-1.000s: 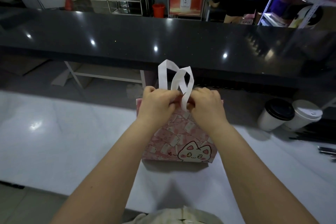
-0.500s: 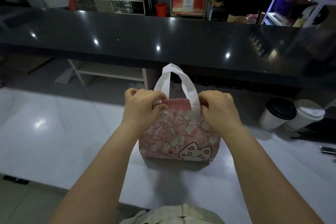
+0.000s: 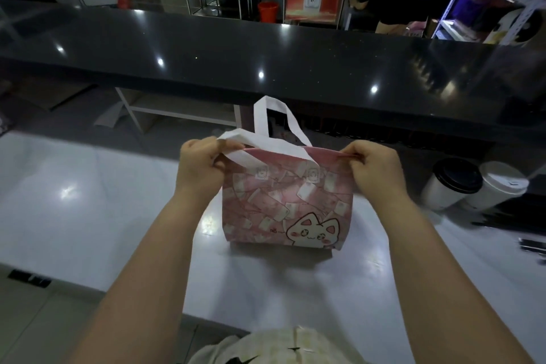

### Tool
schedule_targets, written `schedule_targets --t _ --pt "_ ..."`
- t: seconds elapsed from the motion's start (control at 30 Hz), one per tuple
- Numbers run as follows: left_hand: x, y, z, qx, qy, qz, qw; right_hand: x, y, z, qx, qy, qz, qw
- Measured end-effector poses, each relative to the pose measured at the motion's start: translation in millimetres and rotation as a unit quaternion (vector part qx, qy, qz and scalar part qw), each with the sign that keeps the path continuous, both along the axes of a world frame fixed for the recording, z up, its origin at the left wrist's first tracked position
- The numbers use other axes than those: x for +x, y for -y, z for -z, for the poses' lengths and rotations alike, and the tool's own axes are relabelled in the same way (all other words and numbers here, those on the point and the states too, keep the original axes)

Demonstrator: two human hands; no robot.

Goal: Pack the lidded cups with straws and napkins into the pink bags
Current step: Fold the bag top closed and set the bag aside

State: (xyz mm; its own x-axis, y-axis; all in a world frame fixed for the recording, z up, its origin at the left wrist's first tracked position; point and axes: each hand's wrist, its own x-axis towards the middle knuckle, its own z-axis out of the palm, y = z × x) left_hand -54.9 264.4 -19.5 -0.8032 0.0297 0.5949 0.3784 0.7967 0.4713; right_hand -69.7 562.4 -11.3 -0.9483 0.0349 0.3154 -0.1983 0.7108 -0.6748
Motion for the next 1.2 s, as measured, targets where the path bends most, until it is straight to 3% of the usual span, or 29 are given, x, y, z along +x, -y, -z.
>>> schedule_targets --t 0.1,0.2,0.3,0.37,0.47,0.63,0.83,1.2 --pt "-0.2 3.7 2.9 0.018 -0.043 -0.01 0.999 -5.0 3.1 10.3 -0.064 -0.001 -0.014 0.998" --pt "8.6 13.7 14.3 0.184 0.014 0.003 0.983 -5.3 -3.3 20.7 -0.156 0.027 -0.03 0.987" --pt "21.8 21.6 35.2 0.37 0.073 0.009 0.926 0.9 -12.5 36.0 -0.249 0.045 -0.051 0.966" --pt "29.6 20.5 52.8 0.446 0.14 0.012 0.884 11.6 -13.0 53.3 -0.309 0.086 -0.076 0.944" --pt "40.3 8.8 85.7 0.45 0.242 0.018 0.86 35.2 -5.7 89.1 -0.349 0.154 -0.076 0.921" --pt "55.3 -4.5 116.9 0.471 0.267 -0.019 0.84 53.2 12.1 123.3 -0.398 0.199 -0.056 0.894" --pt "92.6 10.5 107.9 0.564 0.194 -0.08 0.799 42.3 55.0 112.2 -0.402 0.223 -0.083 0.884" --pt "233.1 112.7 89.3 0.6 0.041 -0.296 0.742 73.5 221.9 96.8 -0.393 0.303 -0.285 0.82"
